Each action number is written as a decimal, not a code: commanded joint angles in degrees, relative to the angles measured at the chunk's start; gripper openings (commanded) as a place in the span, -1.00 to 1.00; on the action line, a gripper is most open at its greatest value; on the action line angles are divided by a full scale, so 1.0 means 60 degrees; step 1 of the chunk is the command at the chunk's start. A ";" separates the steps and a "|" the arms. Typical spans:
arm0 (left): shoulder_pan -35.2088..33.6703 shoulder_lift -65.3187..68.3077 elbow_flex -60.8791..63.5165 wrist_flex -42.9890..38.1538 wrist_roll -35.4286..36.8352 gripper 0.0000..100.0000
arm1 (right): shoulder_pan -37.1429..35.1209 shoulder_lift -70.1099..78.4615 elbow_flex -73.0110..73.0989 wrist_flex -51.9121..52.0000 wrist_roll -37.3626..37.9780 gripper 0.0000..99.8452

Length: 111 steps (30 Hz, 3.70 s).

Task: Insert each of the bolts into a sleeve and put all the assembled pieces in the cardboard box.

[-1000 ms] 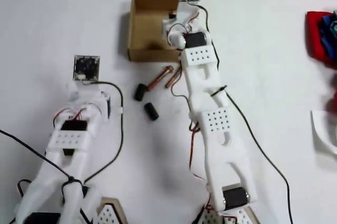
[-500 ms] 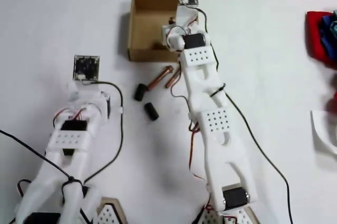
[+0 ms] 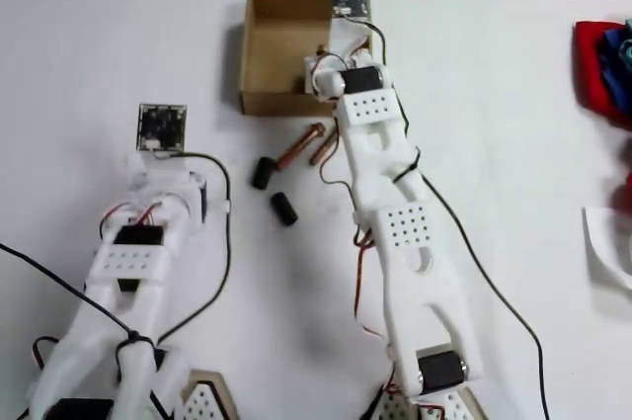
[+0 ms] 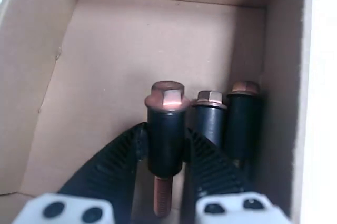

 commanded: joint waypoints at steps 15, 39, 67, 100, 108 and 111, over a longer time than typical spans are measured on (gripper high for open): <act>0.0000 0.0000 -0.0007 -0.0176 0.0029 -0.95 | 0.0066 -0.0330 -0.1084 0.0183 0.0015 -0.97; -0.0088 -0.0029 -0.0037 -0.0176 0.0088 -0.95 | -0.1033 -0.1136 -0.2652 0.4593 0.0088 -0.93; -0.2388 -0.0073 -0.0505 -0.0117 0.1714 -0.85 | -0.3114 -0.7963 0.8645 0.6850 0.2286 -0.48; -0.2330 -0.0015 -0.0447 -0.0161 0.1714 -0.67 | -0.3084 -0.4945 0.8747 0.4989 0.1363 -0.63; -0.2330 -0.0015 -0.0447 -0.0161 0.1714 -0.67 | -0.3143 -0.5062 0.8410 0.5414 0.1817 -0.64; -0.2330 -0.0015 -0.0447 -0.0161 0.1714 -0.67 | -0.3304 -0.5062 0.7956 0.5590 0.2242 -0.63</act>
